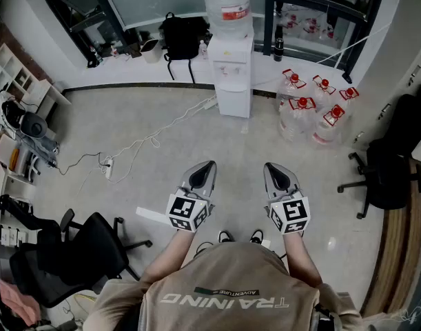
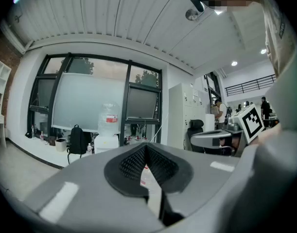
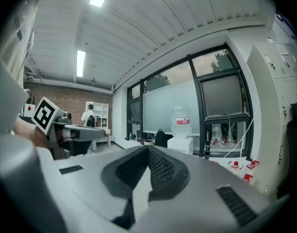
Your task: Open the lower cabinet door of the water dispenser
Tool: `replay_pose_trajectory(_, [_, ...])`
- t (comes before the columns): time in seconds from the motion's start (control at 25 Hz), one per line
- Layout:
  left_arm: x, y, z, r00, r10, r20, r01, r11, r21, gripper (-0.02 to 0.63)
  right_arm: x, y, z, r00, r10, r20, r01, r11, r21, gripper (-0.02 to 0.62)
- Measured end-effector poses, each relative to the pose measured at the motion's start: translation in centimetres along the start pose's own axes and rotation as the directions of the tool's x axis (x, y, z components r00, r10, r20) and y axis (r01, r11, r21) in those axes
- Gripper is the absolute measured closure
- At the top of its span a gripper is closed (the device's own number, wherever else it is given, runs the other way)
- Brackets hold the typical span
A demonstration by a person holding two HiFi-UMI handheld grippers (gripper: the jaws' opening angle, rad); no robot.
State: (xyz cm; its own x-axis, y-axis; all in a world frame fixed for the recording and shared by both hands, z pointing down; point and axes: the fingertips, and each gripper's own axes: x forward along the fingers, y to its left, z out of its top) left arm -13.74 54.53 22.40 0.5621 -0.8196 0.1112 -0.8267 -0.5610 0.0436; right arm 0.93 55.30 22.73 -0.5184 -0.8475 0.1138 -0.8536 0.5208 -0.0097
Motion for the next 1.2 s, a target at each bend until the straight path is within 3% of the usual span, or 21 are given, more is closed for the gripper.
replay_pose_trajectory(0.32, [-1.1, 2.0, -0.7, 1.0, 0.006, 0.002, -0.006, 1.0, -0.017, 0.604, 1.5, 2.0, -1.6, 0.999, 0.012, -0.042, -0.013, 1.0, -0.008, 0.591])
replay_pose_trajectory(0.52, [-1.1, 3.9, -1.4, 1.0, -0.016, -0.005, 0.016, 0.999, -0.038, 0.604, 3.4, 1.9, -1.6, 0.999, -0.022, -0.042, 0.022, 1.0, 0.001, 0.591])
replay_pose_trajectory(0.76, [-0.3, 7.4, -3.1, 1.0, 0.001, -0.008, -0.001, 0.998, -0.067, 0.604, 5.1, 1.7, -4.3, 0.99, -0.039, -0.137, 0.039, 0.999, 0.001, 0.591])
replay_pose_trajectory(1.0, [1.9, 9.3, -4.5, 0.999, -0.014, -0.037, 0.01, 0.996, -0.093, 0.604, 8.1, -0.5, -6.6, 0.978, -0.053, -0.2, 0.056, 0.998, 0.009, 0.591])
replay_pose_trajectory(1.2, [6.6, 11.8, -5.5, 0.998, 0.022, -0.063, -0.029, 0.994, -0.109, 0.604, 12.8, -4.9, -8.0, 0.975, -0.056, -0.215, 0.062, 0.998, 0.021, 0.591])
